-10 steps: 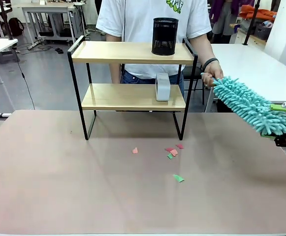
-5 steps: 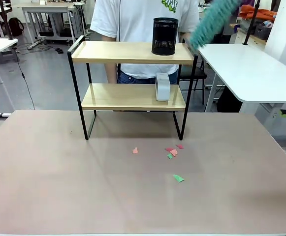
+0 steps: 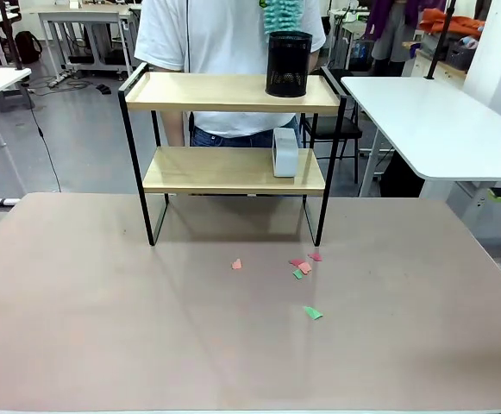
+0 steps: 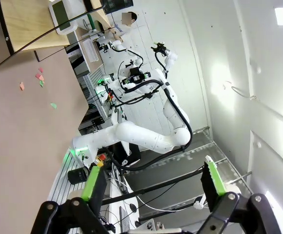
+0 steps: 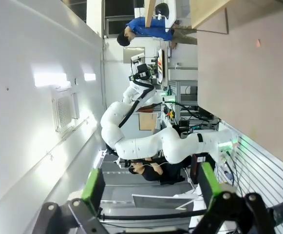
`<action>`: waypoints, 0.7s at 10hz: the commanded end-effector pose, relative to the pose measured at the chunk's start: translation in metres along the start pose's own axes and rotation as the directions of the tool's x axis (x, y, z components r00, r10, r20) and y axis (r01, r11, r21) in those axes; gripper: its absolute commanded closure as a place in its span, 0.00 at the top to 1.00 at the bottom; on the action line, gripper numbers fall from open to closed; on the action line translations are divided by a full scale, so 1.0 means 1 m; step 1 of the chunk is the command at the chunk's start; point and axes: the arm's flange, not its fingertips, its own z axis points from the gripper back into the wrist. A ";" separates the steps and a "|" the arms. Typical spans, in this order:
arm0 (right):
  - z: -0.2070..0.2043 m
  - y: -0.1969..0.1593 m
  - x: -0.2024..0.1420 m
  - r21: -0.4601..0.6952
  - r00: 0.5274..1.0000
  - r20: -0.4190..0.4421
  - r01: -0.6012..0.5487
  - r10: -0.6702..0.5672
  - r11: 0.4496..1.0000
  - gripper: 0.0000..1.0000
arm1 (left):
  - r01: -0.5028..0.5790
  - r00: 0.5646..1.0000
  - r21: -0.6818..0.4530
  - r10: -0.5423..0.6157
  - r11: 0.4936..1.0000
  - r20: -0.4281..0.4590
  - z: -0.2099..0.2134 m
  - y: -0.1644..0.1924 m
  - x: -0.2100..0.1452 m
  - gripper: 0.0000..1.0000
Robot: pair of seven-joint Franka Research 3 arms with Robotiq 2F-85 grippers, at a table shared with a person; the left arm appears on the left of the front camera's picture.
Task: Clean the shelf.
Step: Hand the Duster back to the human.
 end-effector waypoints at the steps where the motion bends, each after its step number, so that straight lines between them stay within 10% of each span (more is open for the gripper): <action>1: 0.004 -0.001 0.001 0.012 1.000 0.010 -0.019 0.019 1.000 1.00 | 0.000 1.000 0.003 0.000 1.000 -0.005 0.005 0.000 0.002 1.00; 7: 0.004 -0.001 0.001 0.012 1.000 0.010 -0.019 0.019 1.000 1.00 | 0.000 1.000 0.003 0.000 1.000 -0.005 0.005 0.000 0.002 1.00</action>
